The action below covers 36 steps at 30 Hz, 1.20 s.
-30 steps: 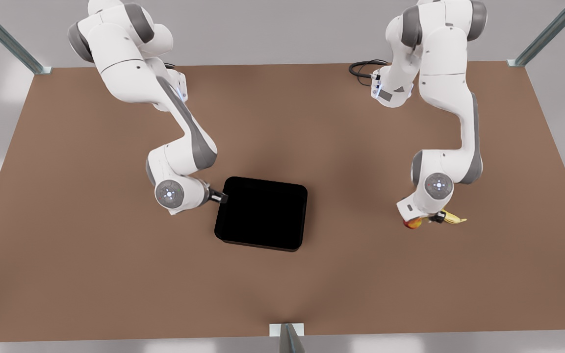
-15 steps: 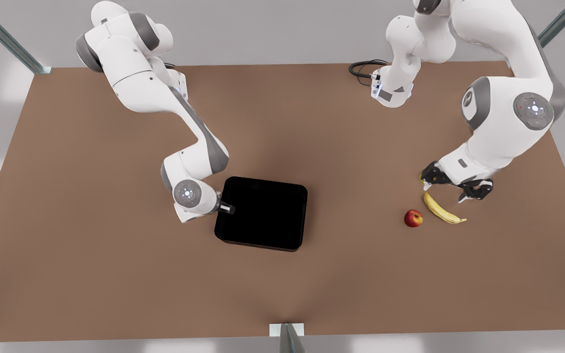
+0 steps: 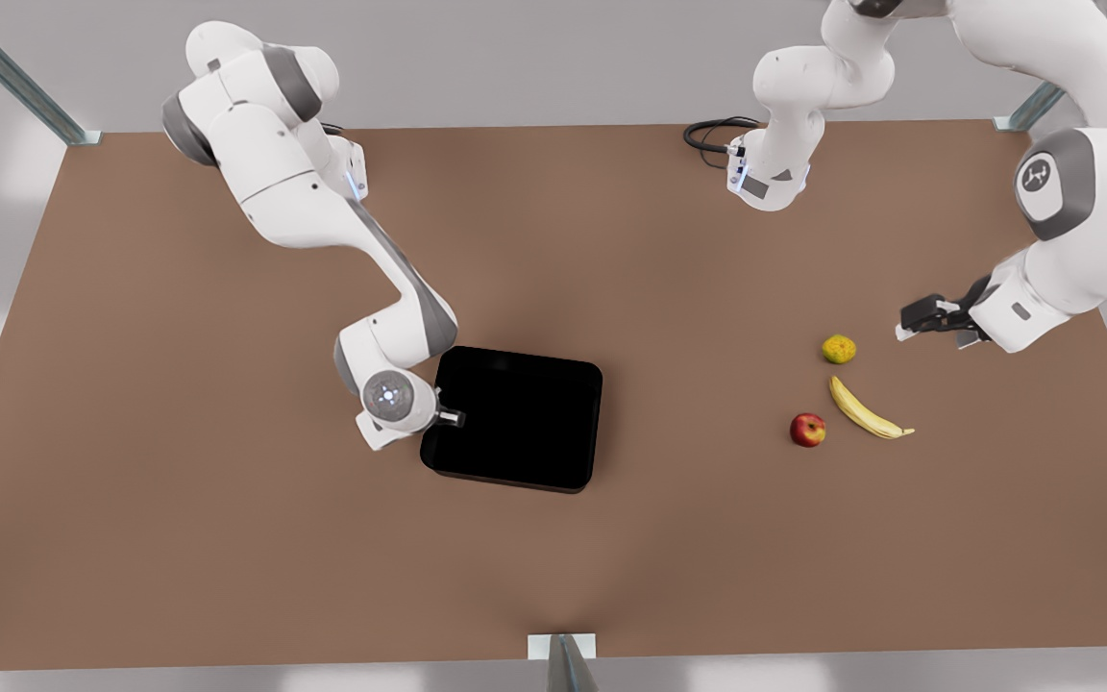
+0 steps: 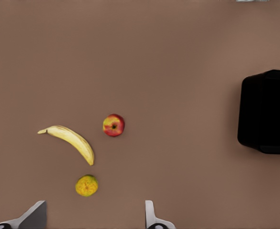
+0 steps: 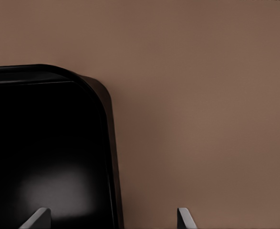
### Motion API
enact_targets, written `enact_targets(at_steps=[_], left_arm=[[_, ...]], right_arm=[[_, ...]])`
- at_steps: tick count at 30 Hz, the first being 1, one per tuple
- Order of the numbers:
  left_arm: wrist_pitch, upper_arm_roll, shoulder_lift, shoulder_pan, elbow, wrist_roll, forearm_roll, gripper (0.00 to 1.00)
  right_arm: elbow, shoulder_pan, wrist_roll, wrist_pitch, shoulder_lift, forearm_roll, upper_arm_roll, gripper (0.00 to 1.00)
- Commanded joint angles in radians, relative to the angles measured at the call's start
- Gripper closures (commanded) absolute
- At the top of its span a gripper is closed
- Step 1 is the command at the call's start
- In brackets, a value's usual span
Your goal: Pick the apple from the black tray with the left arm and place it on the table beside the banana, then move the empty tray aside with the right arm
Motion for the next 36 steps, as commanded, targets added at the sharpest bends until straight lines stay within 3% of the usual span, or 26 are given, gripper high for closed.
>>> enact_targets(at_steps=[1, 14, 19, 26, 33, 36], left_arm=[[0.074, -0.006, 0.043, -0.038, 0.019, -0.065, 0.011, 0.00], [0.079, -0.003, 0.084, -0.044, 0.035, -0.071, 0.022, 0.00], [0.079, -0.003, 0.084, -0.044, 0.035, -0.071, 0.022, 0.00], [0.079, -0.003, 0.084, -0.044, 0.034, -0.071, 0.022, 0.00], [0.079, -0.005, 0.086, -0.044, 0.034, -0.071, 0.023, 0.00], [0.079, -0.005, 0.086, -0.046, 0.034, -0.073, 0.023, 0.00]], right_arm=[[0.000, 0.001, -0.101, 0.052, 0.009, -0.001, 0.000, 0.01], [-0.003, 0.012, -0.098, 0.087, 0.055, 0.010, 0.000, 0.08], [-0.005, 0.009, -0.096, 0.081, 0.055, 0.012, 0.000, 0.33], [-0.003, 0.007, -0.095, 0.076, 0.055, 0.013, -0.001, 0.57], [-0.003, 0.007, -0.093, 0.076, 0.055, 0.015, -0.001, 0.71], [-0.003, 0.007, -0.095, 0.073, 0.055, 0.015, -0.001, 0.72]])
